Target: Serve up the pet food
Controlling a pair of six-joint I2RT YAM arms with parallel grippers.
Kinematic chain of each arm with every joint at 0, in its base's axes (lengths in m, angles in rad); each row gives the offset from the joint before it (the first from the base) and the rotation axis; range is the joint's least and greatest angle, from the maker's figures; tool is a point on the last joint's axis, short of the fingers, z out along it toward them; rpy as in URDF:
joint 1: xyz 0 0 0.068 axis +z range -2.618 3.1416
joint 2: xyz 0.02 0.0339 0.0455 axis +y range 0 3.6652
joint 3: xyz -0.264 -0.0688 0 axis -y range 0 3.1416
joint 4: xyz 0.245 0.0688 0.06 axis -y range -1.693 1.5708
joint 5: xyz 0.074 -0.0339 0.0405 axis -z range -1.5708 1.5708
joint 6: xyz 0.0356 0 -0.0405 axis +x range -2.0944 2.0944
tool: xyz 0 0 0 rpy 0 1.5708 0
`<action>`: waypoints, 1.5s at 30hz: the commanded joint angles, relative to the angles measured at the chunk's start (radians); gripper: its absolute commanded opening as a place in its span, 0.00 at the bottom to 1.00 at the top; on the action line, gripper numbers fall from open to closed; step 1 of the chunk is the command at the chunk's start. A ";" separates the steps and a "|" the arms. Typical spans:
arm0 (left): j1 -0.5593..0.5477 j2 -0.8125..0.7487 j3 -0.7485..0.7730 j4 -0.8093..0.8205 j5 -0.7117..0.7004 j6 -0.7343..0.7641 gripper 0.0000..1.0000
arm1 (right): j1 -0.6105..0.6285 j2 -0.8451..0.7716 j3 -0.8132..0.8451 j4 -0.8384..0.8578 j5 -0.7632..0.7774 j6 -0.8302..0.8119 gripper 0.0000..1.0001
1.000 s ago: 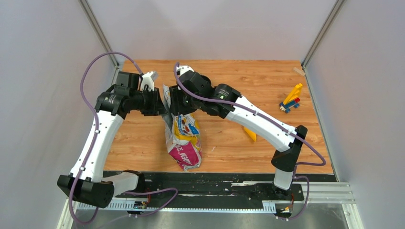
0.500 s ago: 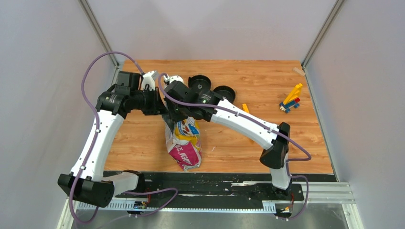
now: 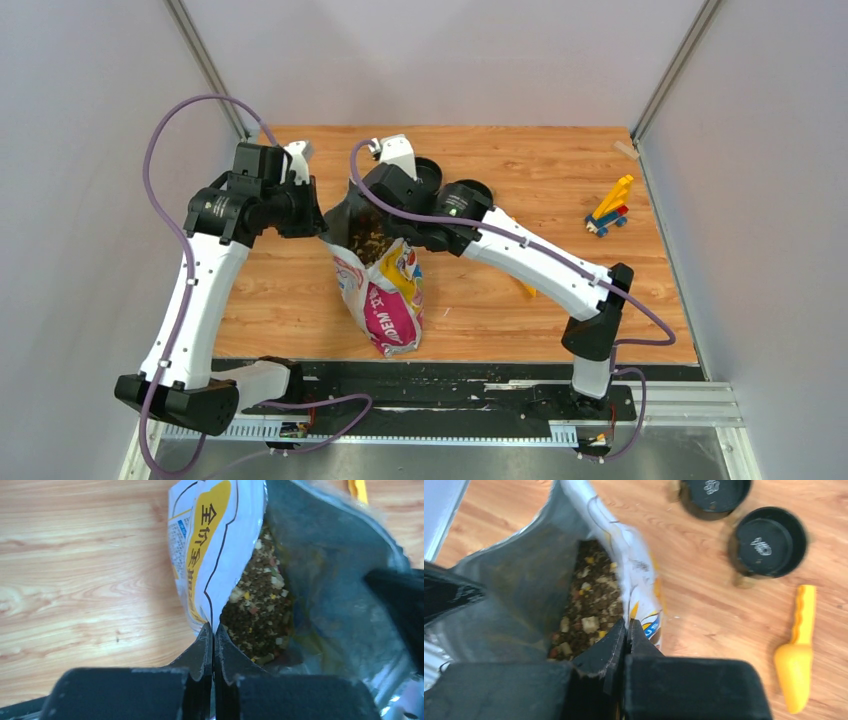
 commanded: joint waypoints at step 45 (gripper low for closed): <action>0.118 0.230 0.240 0.203 0.062 0.148 0.30 | -0.393 -0.042 -0.452 0.609 -0.746 -0.034 0.00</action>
